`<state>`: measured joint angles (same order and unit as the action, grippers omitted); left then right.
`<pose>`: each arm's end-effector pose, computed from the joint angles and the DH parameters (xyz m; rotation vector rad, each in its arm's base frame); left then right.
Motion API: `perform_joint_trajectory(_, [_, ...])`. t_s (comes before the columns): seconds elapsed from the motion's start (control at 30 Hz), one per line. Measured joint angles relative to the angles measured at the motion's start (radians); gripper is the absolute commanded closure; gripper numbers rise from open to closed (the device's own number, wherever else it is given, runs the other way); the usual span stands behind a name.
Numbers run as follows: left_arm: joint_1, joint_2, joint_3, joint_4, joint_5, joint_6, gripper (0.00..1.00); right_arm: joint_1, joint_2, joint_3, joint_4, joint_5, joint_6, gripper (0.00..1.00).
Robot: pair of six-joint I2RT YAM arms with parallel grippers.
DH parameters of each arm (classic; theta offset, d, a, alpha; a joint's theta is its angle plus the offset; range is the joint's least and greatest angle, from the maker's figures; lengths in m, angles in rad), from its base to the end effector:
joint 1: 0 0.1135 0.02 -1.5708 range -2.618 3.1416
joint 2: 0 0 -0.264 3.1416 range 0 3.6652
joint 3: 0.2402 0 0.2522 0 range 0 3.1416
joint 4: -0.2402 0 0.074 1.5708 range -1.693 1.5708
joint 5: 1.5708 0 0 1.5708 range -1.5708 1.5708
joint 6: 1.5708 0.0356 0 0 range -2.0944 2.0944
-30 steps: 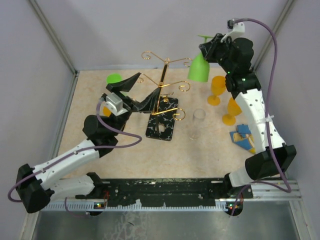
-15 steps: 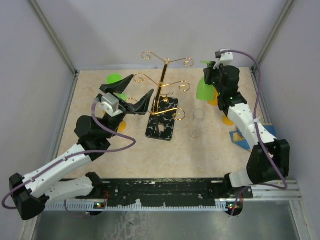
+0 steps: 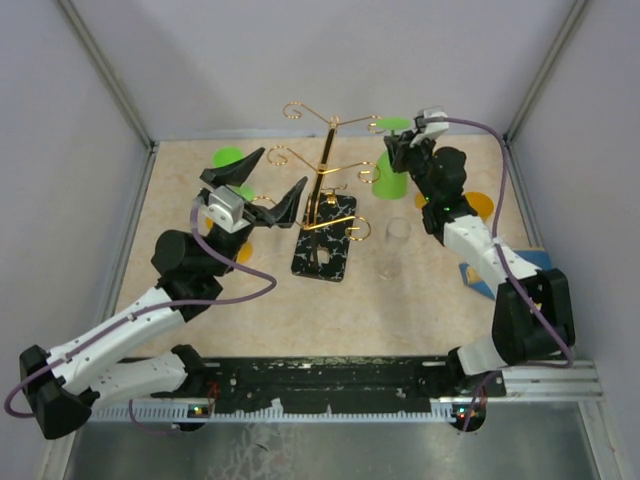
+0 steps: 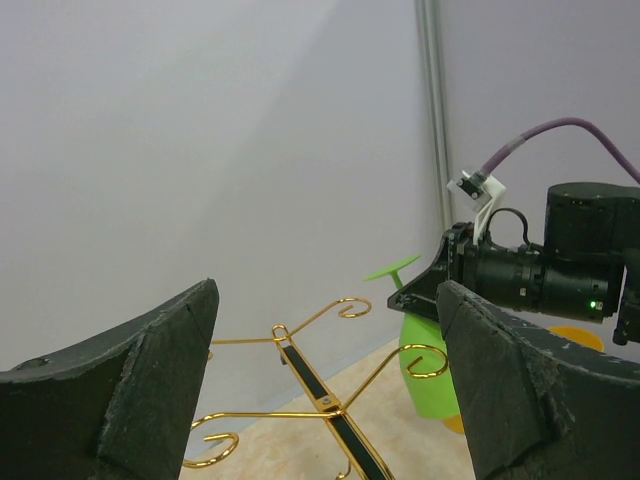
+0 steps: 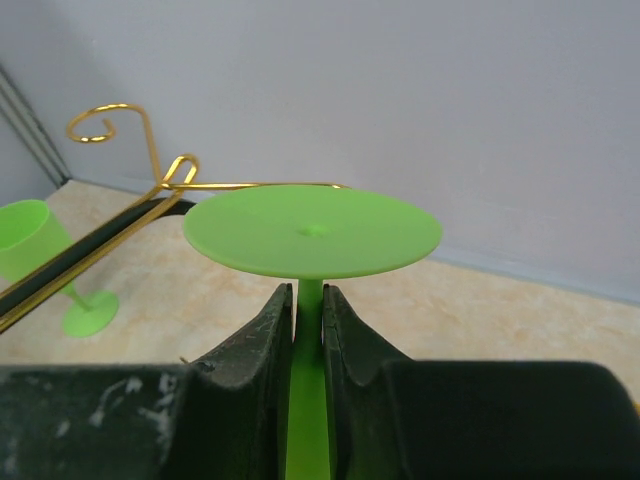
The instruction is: Place the wine glass upside down on the wine glass rack
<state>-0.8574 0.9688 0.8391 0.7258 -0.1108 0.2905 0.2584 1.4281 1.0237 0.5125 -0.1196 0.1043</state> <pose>0.1415 -0.1575 0.4203 0.4475 0.8817 -0.4666 0.3276 0.0910 0.3454 -0.2112 1.4597 0.3824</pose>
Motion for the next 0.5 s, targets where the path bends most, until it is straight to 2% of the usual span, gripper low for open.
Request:
perform_joint_trajectory(0.2, [0.002, -0.008, -0.011, 0.007, -0.003, 0.006, 0.04, 0.066, 0.066, -0.040, 0.129, 0.002, 0.007, 1.00])
perform_joint_trajectory(0.5, [0.007, -0.054, -0.043, 0.009, -0.020, 0.027, 0.04, 0.089, 0.146, -0.084, 0.287, 0.034, 0.010, 1.00])
